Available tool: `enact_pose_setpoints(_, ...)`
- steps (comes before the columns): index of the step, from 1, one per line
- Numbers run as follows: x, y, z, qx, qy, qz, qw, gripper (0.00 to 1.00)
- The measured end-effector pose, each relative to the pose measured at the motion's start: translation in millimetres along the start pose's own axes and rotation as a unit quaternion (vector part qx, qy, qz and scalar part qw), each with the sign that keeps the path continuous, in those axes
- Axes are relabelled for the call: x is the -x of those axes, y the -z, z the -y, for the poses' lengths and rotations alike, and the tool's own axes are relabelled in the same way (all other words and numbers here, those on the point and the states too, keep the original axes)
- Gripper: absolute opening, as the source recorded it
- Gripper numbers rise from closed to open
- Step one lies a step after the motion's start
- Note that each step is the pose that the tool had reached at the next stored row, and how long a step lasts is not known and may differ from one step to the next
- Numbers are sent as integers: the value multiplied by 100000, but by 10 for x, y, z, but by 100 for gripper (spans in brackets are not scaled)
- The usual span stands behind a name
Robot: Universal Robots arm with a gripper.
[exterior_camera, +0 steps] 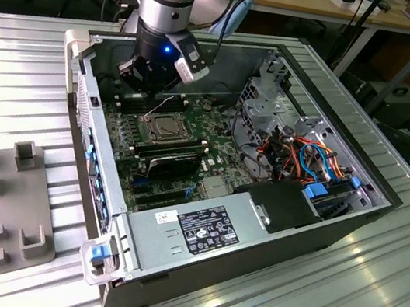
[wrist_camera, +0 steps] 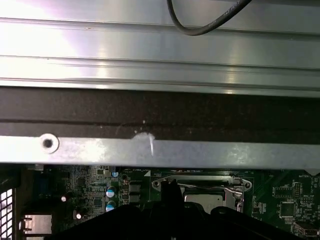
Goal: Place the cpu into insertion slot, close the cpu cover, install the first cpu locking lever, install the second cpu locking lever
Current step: 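Install the first cpu locking lever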
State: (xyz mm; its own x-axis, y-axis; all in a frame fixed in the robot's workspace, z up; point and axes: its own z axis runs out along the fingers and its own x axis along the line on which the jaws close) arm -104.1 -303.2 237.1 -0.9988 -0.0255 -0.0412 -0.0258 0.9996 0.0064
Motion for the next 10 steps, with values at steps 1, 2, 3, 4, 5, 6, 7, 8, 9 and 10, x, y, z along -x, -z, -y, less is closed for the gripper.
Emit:
enact_pose_setpoints(1,0,-9,0,9,-4,12,100000,11)
enact_pose_setpoints(2,-1,-30,0,-2,-79,5,100000,11)
enact_pose_setpoints(3,3,-47,1,-9,-240,3,100000,11)
enact_pose_setpoints(4,7,-60,1,-24,-658,7,99998,11)
enact_pose_setpoints(5,9,-67,1,-39,-971,7,99995,11)
enact_pose_setpoints(6,14,-75,1,-48,-1226,9,99992,11)
enact_pose_setpoints(7,16,-80,-1,-54,-1313,7,99991,11)
enact_pose_setpoints(8,16,-86,-3,-55,-1328,7,99991,11)
enact_pose_setpoints(9,16,-89,-3,-59,-1326,4,99991,11)
enact_pose_setpoints(10,16,-91,-3,-62,-1321,2,99991,11)
